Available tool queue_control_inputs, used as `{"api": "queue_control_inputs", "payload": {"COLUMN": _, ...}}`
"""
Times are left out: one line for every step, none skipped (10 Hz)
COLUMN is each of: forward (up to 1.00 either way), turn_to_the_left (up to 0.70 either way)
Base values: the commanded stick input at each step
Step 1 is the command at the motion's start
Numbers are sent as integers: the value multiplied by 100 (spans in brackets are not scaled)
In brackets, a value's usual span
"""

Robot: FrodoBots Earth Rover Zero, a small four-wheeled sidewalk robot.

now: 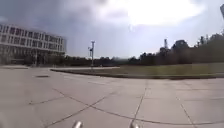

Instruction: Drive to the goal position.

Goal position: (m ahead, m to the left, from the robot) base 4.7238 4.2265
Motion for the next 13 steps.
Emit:
{"api": "queue_control_inputs", "payload": {"forward": 0, "turn_to_the_left": 70}}
{"api": "queue_control_inputs", "payload": {"forward": 0, "turn_to_the_left": 70}}
{"api": "queue_control_inputs", "payload": {"forward": 0, "turn_to_the_left": 70}}
{"api": "queue_control_inputs", "payload": {"forward": 0, "turn_to_the_left": 70}}
{"api": "queue_control_inputs", "payload": {"forward": 0, "turn_to_the_left": 70}}
{"api": "queue_control_inputs", "payload": {"forward": 0, "turn_to_the_left": 70}}
{"api": "queue_control_inputs", "payload": {"forward": 0, "turn_to_the_left": 0}}
{"api": "queue_control_inputs", "payload": {"forward": 0, "turn_to_the_left": 0}}
{"api": "queue_control_inputs", "payload": {"forward": 0, "turn_to_the_left": 0}}
{"api": "queue_control_inputs", "payload": {"forward": 20, "turn_to_the_left": -1}}
{"api": "queue_control_inputs", "payload": {"forward": 66, "turn_to_the_left": -1}}
{"api": "queue_control_inputs", "payload": {"forward": 70, "turn_to_the_left": -1}}
{"api": "queue_control_inputs", "payload": {"forward": 70, "turn_to_the_left": -1}}
